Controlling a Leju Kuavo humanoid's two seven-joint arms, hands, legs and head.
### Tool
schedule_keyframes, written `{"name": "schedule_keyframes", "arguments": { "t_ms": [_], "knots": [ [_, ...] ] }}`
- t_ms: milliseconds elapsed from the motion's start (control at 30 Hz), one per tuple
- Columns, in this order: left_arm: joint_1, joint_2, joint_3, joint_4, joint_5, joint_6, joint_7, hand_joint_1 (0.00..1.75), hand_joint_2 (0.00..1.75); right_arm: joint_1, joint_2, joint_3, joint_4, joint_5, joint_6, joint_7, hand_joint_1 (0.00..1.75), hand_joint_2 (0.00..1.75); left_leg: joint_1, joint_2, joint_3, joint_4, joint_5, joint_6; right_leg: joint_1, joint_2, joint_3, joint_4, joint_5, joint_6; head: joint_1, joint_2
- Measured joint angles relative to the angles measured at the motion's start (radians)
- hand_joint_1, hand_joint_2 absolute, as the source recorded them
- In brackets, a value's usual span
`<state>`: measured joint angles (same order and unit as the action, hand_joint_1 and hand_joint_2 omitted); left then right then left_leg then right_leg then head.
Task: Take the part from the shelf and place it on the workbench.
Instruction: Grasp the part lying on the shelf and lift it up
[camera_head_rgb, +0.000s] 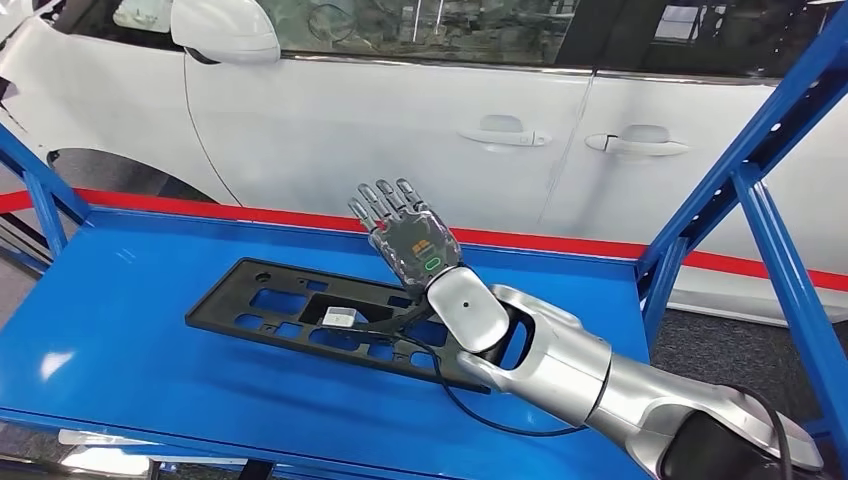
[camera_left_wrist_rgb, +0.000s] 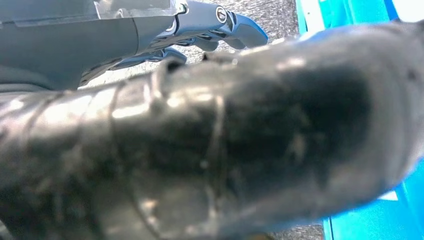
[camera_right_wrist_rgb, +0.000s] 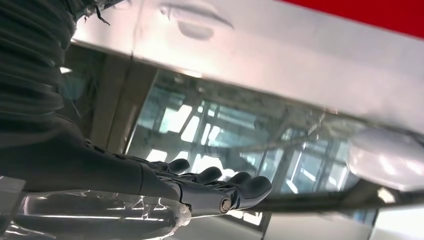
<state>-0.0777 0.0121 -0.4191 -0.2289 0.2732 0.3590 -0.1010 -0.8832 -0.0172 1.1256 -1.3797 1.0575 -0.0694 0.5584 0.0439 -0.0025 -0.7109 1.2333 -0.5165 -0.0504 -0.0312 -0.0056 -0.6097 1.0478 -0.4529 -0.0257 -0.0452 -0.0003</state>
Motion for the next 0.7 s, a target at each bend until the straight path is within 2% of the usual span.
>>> {"name": "schedule_keyframes", "arguments": {
  "t_ms": [33,67,100,133,200,267,300,367,400,433,467,533,567,633,700],
  "knots": [
    [0.0,0.0,-0.002,0.0,0.0,0.0,0.0,0.0,0.0,0.003,-0.002,-0.002,-0.01,0.013,-0.016,-0.006,0.0,1.75,0.007,0.0,0.028,-0.061,0.032,-0.009,-0.006,0.003,-0.001,0.007,-0.005,0.008,0.0,0.0],
    [-0.001,-0.002,-0.006,0.0,0.001,0.001,0.001,0.0,0.0,0.005,-0.003,-0.004,-0.02,0.023,-0.028,-0.012,0.0,1.75,0.01,-0.001,0.055,-0.116,0.05,-0.018,-0.007,0.007,-0.005,0.018,-0.011,0.019,-0.004,0.0],
    [-0.004,-0.004,-0.01,0.0,0.003,0.002,0.0,0.0,0.0,0.007,-0.003,-0.008,-0.033,0.029,-0.036,-0.016,0.0,1.75,0.013,-0.003,0.071,-0.15,0.055,-0.018,-0.008,0.011,-0.009,0.027,-0.016,0.03,-0.008,0.0],
    [-0.005,-0.006,-0.013,0.0,0.006,0.002,0.0,0.0,0.0,0.009,-0.004,-0.012,-0.046,0.029,-0.035,-0.019,0.0,1.75,0.013,-0.005,0.077,-0.163,0.049,-0.014,-0.006,0.014,-0.013,0.033,-0.019,0.04,-0.008,0.0],
    [-0.006,-0.006,-0.018,0.0,0.015,0.005,-0.003,0.0,0.0,0.015,-0.007,-0.023,-0.074,0.016,-0.014,-0.021,0.0,1.75,0.009,-0.006,0.075,-0.161,0.041,0.009,-0.006,0.017,-0.016,0.032,-0.017,0.053,-0.004,0.0],
    [-0.002,-0.005,-0.019,0.0,0.025,0.008,-0.008,0.0,0.0,0.018,-0.011,-0.03,-0.105,-0.016,0.026,-0.019,0.0,1.75,0.006,-0.004,0.076,-0.164,0.043,0.026,-0.009,0.014,-0.022,0.05,-0.032,0.058,0.003,0.0],
    [-0.001,-0.005,-0.019,0.0,0.031,0.01,-0.01,0.0,0.0,0.019,-0.013,-0.031,-0.119,-0.037,0.048,-0.017,0.0,1.75,0.004,-0.003,0.077,-0.166,0.044,0.034,-0.008,0.012,-0.037,0.083,-0.053,0.058,0.005,0.0],
    [0.001,-0.004,-0.019,0.0,0.043,0.011,-0.015,0.0,0.0,0.024,-0.017,-0.032,-0.148,-0.079,0.088,-0.009,0.0,1.75,-0.003,-0.003,0.078,-0.167,0.045,0.044,-0.001,0.009,-0.09,0.193,-0.106,0.053,0.008,0.0],
    [0.002,-0.004,-0.019,0.0,0.048,0.012,-0.016,0.0,0.0,0.031,-0.02,-0.032,-0.165,-0.099,0.105,-0.005,0.0,1.75,-0.007,-0.003,0.079,-0.167,0.044,0.047,0.004,0.009,-0.114,0.242,-0.122,0.049,0.009,0.0],
    [0.003,-0.004,-0.019,0.0,0.053,0.012,-0.016,0.0,0.0,0.04,-0.024,-0.032,-0.181,-0.119,0.12,-0.001,0.0,1.75,-0.012,-0.003,0.08,-0.167,0.043,0.05,0.009,0.009,-0.128,0.268,-0.122,0.044,0.009,0.0],
    [0.005,-0.004,-0.019,0.0,0.059,0.013,-0.016,0.0,0.0,0.051,-0.029,-0.032,-0.199,-0.14,0.135,0.002,0.0,1.75,-0.017,-0.004,0.081,-0.167,0.042,0.053,0.014,0.009,-0.126,0.259,-0.104,0.036,0.009,0.0],
    [0.007,-0.005,-0.019,0.0,0.067,0.015,-0.015,0.0,0.0,0.072,-0.038,-0.031,-0.234,-0.175,0.159,0.006,0.0,1.75,-0.024,-0.005,0.086,-0.168,0.04,0.057,0.026,0.009,-0.079,0.157,-0.044,0.012,0.009,0.0],
    [0.007,-0.004,-0.019,0.0,0.07,0.017,-0.014,0.0,0.0,0.08,-0.042,-0.031,-0.25,-0.188,0.168,0.008,0.0,1.75,-0.028,-0.005,0.087,-0.169,0.039,0.057,0.033,0.009,-0.054,0.101,-0.023,0.001,0.008,0.0],
    [0.006,-0.003,-0.019,0.0,0.073,0.019,-0.011,0.0,0.0,0.092,-0.048,-0.029,-0.273,-0.204,0.179,0.009,0.0,1.75,-0.031,-0.004,0.087,-0.174,0.042,0.054,0.042,0.009,-0.025,0.039,-0.013,-0.011,0.008,0.0],
    [0.005,-0.002,-0.019,0.0,0.076,0.022,-0.006,0.0,0.0,0.108,-0.056,-0.028,-0.29,-0.225,0.188,0.01,0.0,1.75,-0.032,-0.003,0.09,-0.184,0.046,0.045,0.041,0.01,-0.016,0.021,-0.009,-0.013,0.01,0.0]
  ]
}}
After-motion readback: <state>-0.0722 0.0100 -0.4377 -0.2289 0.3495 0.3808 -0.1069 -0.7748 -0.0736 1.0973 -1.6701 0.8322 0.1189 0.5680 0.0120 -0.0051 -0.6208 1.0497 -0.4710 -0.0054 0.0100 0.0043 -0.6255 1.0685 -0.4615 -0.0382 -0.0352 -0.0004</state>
